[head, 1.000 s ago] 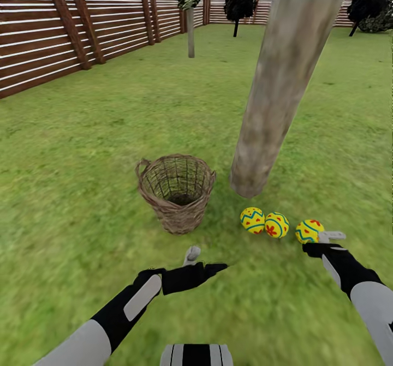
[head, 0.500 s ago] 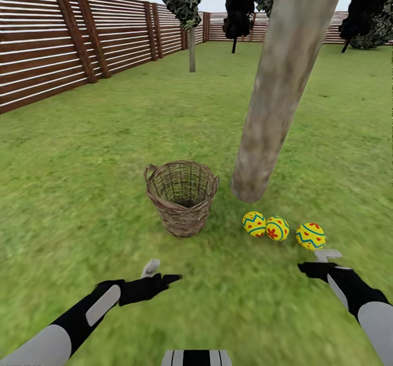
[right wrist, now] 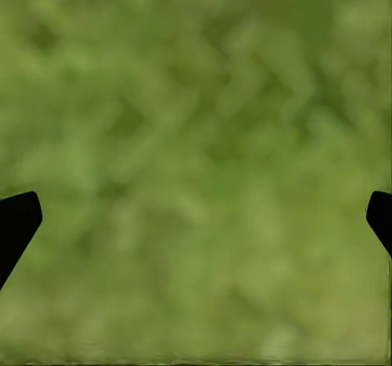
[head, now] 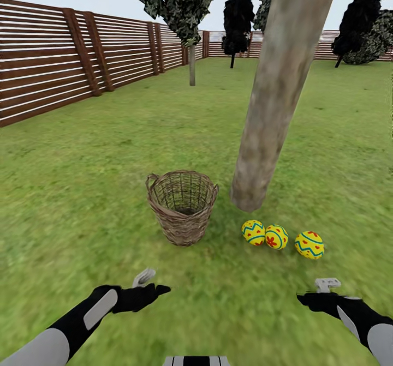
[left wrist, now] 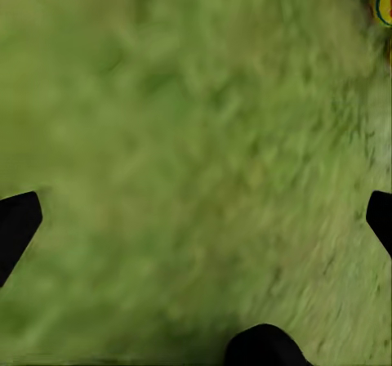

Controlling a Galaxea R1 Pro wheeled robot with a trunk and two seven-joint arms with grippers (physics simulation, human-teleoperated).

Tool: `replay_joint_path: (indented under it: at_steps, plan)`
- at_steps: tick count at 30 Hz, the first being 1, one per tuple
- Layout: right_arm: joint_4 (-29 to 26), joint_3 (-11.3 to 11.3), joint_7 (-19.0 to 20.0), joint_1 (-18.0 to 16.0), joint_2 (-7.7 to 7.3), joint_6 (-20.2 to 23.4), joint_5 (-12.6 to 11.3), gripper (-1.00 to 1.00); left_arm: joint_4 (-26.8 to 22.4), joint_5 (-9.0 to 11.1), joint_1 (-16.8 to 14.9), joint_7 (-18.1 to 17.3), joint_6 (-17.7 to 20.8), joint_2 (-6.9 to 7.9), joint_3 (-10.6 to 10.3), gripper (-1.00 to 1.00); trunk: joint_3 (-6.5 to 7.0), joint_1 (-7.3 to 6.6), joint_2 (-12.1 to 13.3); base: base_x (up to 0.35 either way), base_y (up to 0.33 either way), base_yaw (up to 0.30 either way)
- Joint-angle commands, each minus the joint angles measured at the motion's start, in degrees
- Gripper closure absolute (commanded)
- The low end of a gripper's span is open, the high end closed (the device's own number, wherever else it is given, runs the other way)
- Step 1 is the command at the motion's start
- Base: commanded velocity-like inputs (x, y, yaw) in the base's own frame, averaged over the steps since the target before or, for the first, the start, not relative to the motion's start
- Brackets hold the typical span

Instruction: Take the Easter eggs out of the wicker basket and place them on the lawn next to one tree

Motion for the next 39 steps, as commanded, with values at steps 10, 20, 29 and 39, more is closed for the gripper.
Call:
replay_joint_path:
  at_steps: [10, 20, 29, 39]
  plan:
    - [4.8, -0.4, -0.4, 1.7, 0.31, -3.2, 1.6, -1.00, 5.6, 0.1, 0.7, 3.1, 0.2, -0.64, -0.3, -1.00, 2.18, -0.27, 0.1, 0.000, 0.000, 0.000]
    - [5.5, 0.0, -0.4, 5.1, 1.40, -4.8, 4.6, -1.00, 6.0, 0.1, 4.2, 10.6, 0.5, -1.81, -0.4, -1.00, 4.40, -0.53, 0.3, 0.000, 0.000, 0.000]
    - [9.4, 0.1, -9.7, 5.4, 5.58, -4.9, 9.3, -1.00, 9.5, -0.1, 6.5, 11.4, 0.4, -1.82, -0.5, -1.00, 6.39, -0.76, 0.4, 0.000, 0.000, 0.000]
    - [9.8, 0.0, -8.6, 6.6, 6.00, -5.0, 9.4, -1.00, 12.0, -0.3, 7.0, 11.4, 0.4, -1.80, -0.5, -1.00, 8.61, -1.02, 0.5, 0.000, 0.000, 0.000]
